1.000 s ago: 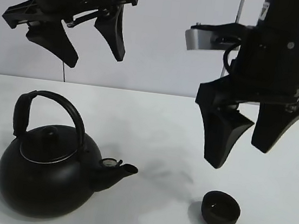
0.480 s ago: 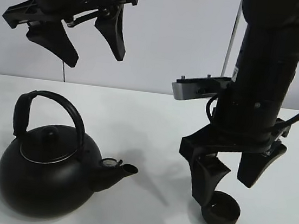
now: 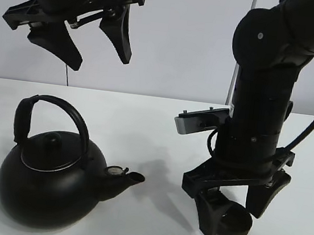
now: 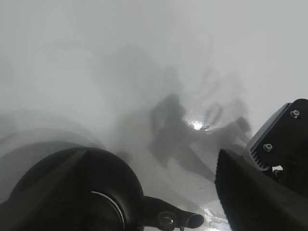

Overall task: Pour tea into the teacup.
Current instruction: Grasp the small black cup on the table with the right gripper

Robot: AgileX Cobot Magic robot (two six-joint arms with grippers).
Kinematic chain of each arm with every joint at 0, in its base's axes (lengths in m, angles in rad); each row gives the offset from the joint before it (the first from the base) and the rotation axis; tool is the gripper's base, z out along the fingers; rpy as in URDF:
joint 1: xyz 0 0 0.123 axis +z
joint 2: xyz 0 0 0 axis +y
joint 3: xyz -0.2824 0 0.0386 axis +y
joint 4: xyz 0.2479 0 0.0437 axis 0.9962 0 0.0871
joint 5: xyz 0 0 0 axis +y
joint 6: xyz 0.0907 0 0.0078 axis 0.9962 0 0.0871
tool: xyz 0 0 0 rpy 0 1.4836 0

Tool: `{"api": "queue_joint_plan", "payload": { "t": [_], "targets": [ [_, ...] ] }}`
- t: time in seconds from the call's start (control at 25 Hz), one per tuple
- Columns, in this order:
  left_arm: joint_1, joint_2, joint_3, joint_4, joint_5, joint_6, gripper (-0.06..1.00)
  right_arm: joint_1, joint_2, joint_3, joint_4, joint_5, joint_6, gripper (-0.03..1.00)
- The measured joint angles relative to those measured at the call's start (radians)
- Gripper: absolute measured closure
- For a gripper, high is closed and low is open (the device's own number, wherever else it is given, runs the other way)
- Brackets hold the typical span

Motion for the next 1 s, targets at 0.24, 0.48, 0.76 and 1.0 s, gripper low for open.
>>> {"api": "queue_joint_plan", "payload": {
  "t": [0.24, 0.48, 0.76, 1.0],
  "targets": [
    [0.000, 0.000, 0.000, 0.000, 0.000, 0.000, 0.42, 0.000, 0.004, 0.000, -0.002, -0.031, 0.000, 0.40],
    [0.000, 0.000, 0.000, 0.000, 0.000, 0.000, 0.42, 0.000, 0.031, 0.000, -0.001, -0.034, 0.010, 0.40],
    [0.000, 0.000, 0.000, 0.000, 0.000, 0.000, 0.42, 0.000, 0.033, 0.000, -0.002, -0.042, 0.047, 0.57],
    [0.000, 0.000, 0.000, 0.000, 0.000, 0.000, 0.42, 0.000, 0.023, 0.000, -0.001, -0.042, 0.052, 0.57]
  ]
}}
